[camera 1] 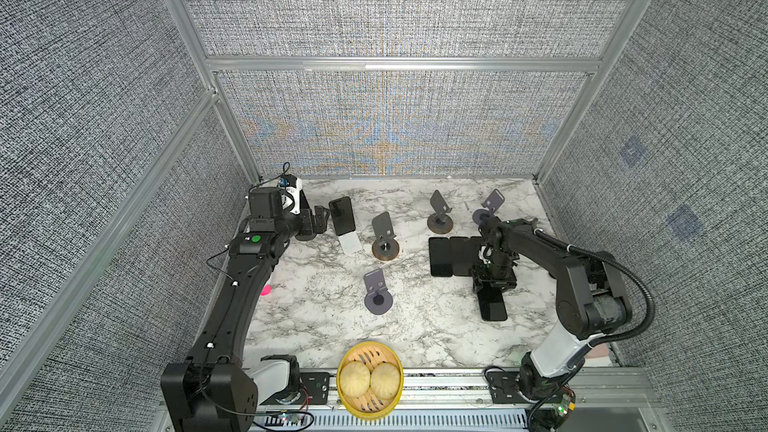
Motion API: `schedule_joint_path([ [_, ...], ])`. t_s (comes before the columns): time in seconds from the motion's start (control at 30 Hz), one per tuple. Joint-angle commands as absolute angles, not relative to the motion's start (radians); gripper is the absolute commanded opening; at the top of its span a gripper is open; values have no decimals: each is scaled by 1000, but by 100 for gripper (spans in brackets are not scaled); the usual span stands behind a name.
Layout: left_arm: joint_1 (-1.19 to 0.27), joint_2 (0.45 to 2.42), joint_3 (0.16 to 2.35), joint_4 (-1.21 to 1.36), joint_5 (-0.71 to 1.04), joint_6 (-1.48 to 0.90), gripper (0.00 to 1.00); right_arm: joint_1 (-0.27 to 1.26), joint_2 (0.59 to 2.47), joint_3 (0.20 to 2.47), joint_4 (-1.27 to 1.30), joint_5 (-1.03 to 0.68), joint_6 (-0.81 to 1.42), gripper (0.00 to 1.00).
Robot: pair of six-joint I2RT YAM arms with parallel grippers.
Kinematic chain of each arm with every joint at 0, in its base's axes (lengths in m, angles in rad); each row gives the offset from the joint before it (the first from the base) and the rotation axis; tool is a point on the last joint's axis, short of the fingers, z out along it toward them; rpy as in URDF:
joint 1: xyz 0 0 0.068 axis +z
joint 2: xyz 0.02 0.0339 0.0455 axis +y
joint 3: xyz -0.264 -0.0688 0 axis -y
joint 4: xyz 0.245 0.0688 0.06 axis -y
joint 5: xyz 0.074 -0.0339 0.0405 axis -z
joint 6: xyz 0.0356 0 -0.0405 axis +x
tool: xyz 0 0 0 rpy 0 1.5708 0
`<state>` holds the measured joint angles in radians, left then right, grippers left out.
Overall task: Remove the phone from the phone stand
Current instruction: 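Lower the phone flat beside the lying phones with the right gripper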
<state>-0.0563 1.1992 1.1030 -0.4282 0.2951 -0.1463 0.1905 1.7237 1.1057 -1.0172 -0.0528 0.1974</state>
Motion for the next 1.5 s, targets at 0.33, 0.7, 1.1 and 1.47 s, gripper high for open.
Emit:
schedule_joint_path([
  [0.33, -54, 1178, 1111, -420, 304, -137, 98, 150, 1813, 1153, -1065, -82, 139, 47],
  [0.7, -54, 1178, 1109, -419, 304, -137, 98, 134, 1872, 1167, -1101, -59, 146, 50],
  [1.1, -54, 1179, 1109, -417, 306, -138, 98, 117, 1913, 1186, -1085, -76, 126, 55],
  [1.47, -54, 1181, 1109, -419, 306, -137, 98, 116, 1924, 1186, -1062, -118, 103, 59],
])
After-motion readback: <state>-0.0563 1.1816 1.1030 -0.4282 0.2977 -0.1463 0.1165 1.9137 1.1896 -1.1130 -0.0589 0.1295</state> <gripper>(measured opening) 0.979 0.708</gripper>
